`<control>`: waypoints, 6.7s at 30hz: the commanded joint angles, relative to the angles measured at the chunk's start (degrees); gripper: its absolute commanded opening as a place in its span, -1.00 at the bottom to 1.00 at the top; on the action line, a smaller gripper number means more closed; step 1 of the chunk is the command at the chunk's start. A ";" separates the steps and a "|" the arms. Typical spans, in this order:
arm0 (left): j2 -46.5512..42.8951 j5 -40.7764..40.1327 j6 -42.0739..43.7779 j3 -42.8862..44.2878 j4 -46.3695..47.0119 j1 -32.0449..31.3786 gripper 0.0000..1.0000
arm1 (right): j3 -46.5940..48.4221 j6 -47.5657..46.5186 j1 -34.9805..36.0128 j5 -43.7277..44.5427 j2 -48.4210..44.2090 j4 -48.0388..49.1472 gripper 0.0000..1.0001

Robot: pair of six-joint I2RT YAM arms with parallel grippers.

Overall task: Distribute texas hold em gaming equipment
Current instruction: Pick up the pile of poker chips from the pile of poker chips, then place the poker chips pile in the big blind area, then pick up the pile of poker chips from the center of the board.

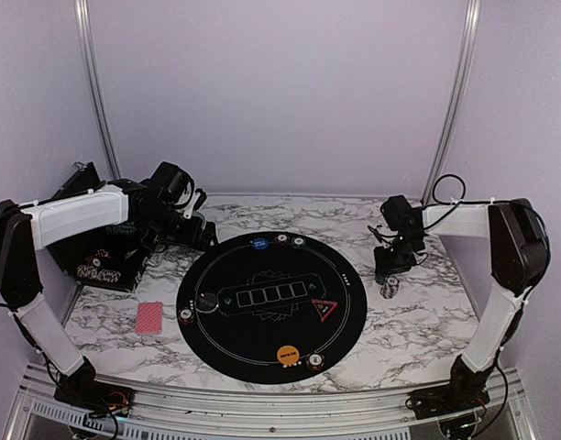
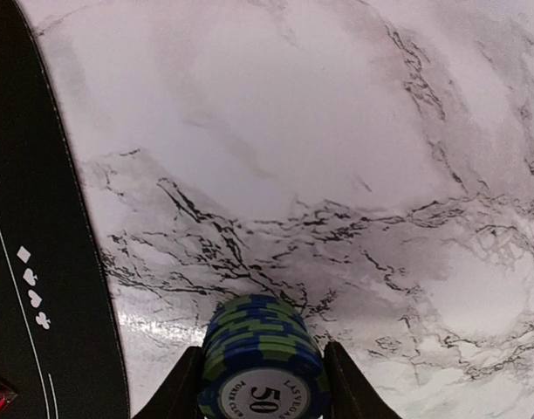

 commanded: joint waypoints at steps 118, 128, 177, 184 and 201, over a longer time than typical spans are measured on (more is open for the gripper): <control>0.27 0.38 -2.36 -0.71 0.75 5.79 0.98 | 10.06 17.63 63.43 3.65 9.43 1.14 -0.51; 0.23 0.47 -2.41 -0.80 0.75 5.77 0.98 | 10.23 17.58 63.62 3.36 11.01 1.04 -0.41; 0.75 1.96 -1.79 -0.68 0.71 6.39 0.98 | 16.45 12.28 42.51 5.12 0.11 -8.44 0.50; 1.00 2.53 -1.74 -0.70 0.76 6.40 0.98 | 12.62 8.37 27.08 6.27 -4.89 -10.44 0.51; 1.33 3.44 -1.79 -0.64 0.74 6.38 0.98 | 8.04 0.94 2.39 0.35 -3.38 -6.37 0.51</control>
